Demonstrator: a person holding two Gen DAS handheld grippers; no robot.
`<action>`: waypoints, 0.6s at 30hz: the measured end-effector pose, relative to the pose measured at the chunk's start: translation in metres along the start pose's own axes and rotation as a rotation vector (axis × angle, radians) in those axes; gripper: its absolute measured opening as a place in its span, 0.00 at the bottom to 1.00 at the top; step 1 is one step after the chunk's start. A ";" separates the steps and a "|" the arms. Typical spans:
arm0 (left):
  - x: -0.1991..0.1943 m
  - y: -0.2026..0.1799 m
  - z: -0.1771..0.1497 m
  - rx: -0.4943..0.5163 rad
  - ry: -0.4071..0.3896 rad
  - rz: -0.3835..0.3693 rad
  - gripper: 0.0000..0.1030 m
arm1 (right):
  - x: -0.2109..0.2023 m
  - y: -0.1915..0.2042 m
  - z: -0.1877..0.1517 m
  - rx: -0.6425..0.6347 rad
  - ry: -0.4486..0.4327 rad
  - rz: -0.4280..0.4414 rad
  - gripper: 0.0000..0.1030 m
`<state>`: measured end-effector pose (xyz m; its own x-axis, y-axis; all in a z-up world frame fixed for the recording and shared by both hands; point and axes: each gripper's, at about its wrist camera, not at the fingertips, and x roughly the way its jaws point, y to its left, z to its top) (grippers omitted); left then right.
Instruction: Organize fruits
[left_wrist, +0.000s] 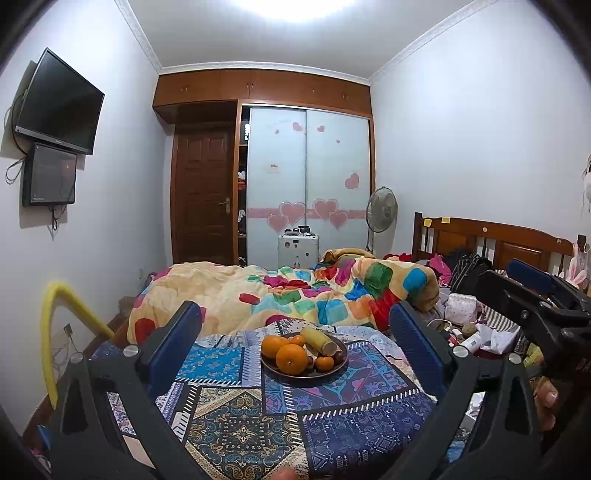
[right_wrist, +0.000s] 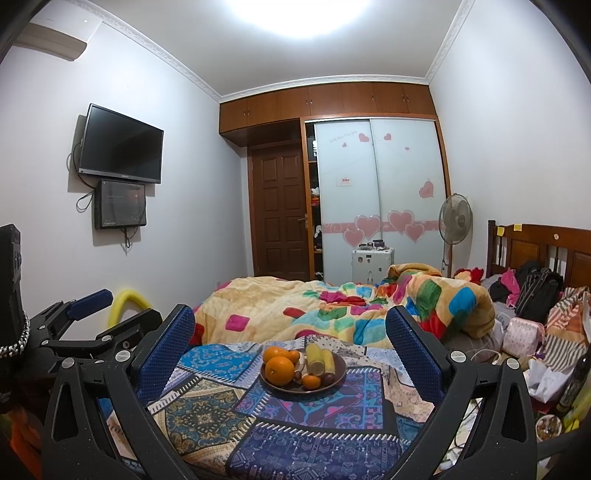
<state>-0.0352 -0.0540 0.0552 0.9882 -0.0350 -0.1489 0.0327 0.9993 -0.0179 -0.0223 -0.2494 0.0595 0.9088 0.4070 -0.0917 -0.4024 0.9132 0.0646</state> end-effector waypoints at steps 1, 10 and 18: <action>0.001 0.000 0.001 -0.002 0.004 -0.004 1.00 | 0.000 0.000 0.000 0.001 -0.001 0.000 1.00; 0.002 0.002 0.000 -0.020 0.013 -0.008 1.00 | 0.001 0.000 0.000 -0.002 0.003 0.001 1.00; 0.000 0.003 0.001 -0.019 0.009 -0.003 1.00 | 0.003 0.001 0.000 -0.003 0.006 0.000 1.00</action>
<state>-0.0354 -0.0506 0.0562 0.9867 -0.0383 -0.1580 0.0329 0.9988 -0.0369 -0.0202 -0.2478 0.0592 0.9081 0.4070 -0.0982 -0.4027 0.9133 0.0616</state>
